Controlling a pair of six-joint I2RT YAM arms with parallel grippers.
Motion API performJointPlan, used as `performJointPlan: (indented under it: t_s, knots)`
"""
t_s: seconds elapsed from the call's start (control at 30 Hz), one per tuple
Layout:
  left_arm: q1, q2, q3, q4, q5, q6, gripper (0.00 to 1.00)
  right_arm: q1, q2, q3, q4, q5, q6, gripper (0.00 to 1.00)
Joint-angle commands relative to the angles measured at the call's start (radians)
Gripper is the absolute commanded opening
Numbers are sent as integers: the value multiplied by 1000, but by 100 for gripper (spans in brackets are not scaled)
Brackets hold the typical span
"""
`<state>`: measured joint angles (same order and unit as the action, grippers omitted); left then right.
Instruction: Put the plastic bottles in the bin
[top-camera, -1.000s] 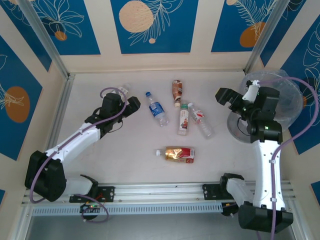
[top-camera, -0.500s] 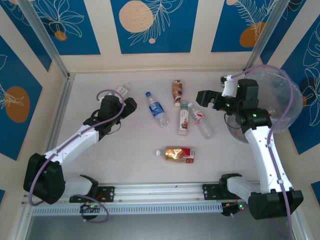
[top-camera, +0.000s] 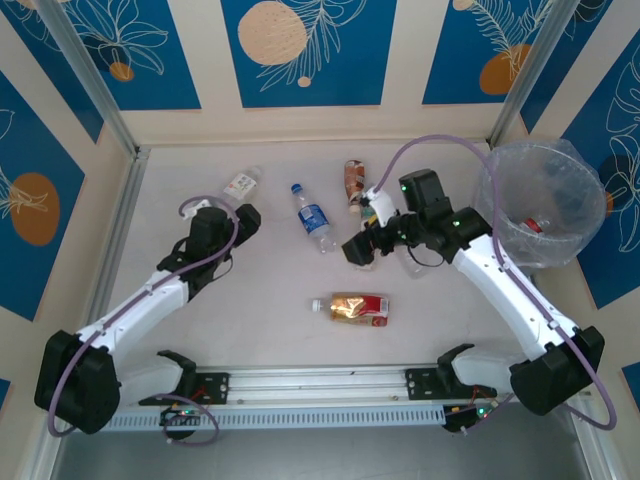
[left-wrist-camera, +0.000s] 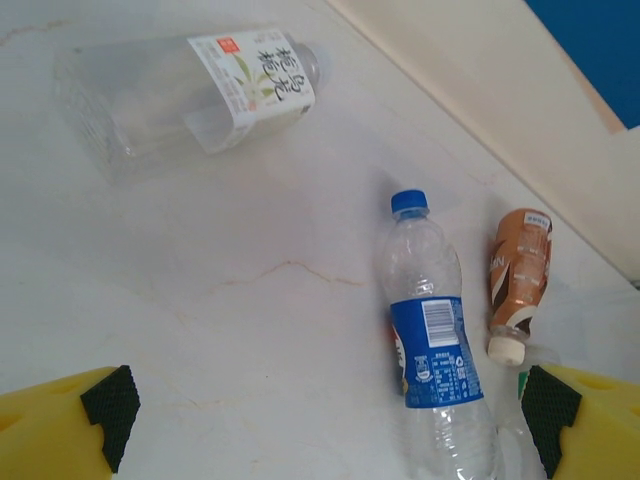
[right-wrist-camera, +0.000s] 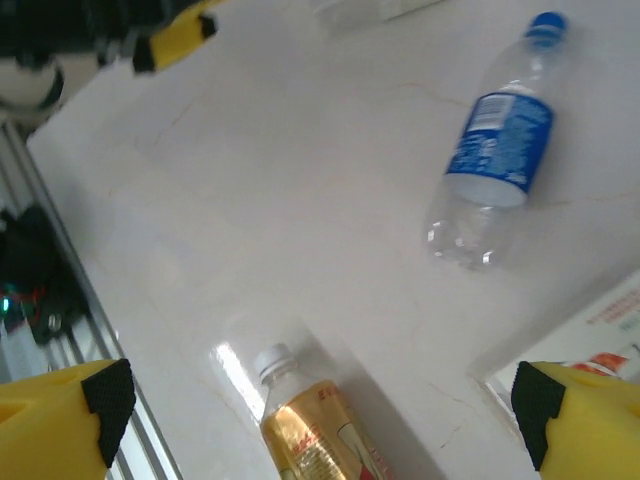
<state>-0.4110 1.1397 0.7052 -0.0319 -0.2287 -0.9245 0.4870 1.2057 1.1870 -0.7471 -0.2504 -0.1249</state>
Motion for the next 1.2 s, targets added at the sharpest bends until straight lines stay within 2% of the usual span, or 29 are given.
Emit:
performJointPlan:
  t_s: [0.0, 0.1, 0.23, 0.4, 0.6, 0.87, 1.17]
  knots:
    - [21, -34, -15, -12, -50, 9, 100, 97, 12, -66, -63, 22, -267, 99]
    - [27, -43, -20, -34, -57, 9, 100, 178, 21, -123, -51, 117, -382, 99]
    - [32, -43, -26, -39, -56, 12, 100, 227, 70, -150, -77, 220, -471, 99]
    - [39, -43, -26, -54, -60, 18, 100, 307, 131, -174, -126, 253, -559, 99]
    - [46, -60, -41, -68, -74, 15, 100, 355, 169, -220, -71, 246, -630, 99]
    - [55, -96, -70, -87, -93, 6, 100, 370, 271, -235, 0, 324, -678, 99]
    - [66, -103, -82, -102, -98, 6, 100, 360, 350, -220, 40, 299, -663, 99]
